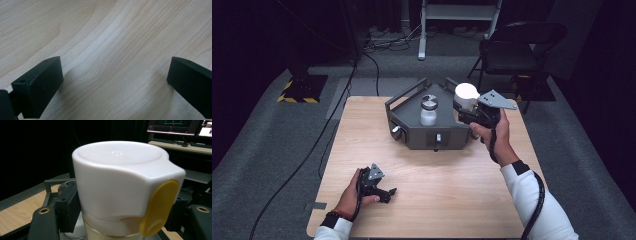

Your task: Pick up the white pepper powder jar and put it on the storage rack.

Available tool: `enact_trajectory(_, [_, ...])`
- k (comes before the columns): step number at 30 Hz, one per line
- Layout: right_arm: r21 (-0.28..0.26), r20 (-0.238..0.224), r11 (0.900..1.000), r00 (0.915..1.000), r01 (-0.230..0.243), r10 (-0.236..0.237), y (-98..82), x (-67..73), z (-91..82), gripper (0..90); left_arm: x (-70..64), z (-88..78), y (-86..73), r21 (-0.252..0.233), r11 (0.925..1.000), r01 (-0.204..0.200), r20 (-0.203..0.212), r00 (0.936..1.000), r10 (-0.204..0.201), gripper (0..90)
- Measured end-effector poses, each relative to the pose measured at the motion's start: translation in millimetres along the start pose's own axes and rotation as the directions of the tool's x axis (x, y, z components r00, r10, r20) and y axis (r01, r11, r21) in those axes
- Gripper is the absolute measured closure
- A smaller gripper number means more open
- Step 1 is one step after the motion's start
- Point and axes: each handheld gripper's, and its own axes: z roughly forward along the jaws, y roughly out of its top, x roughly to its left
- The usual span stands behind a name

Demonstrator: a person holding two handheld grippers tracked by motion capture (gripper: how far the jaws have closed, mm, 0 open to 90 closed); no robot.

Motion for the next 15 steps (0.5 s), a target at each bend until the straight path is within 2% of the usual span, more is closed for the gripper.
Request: enact_trajectory(15, [0.001,-0.004,1.000,0.9999,-0.011,0.011,-1.7,-0.7,20.2,29.7,-0.2,0.0,-0.1,0.000,1.0000,0.000,-0.001,1.0000,0.000,0.0])
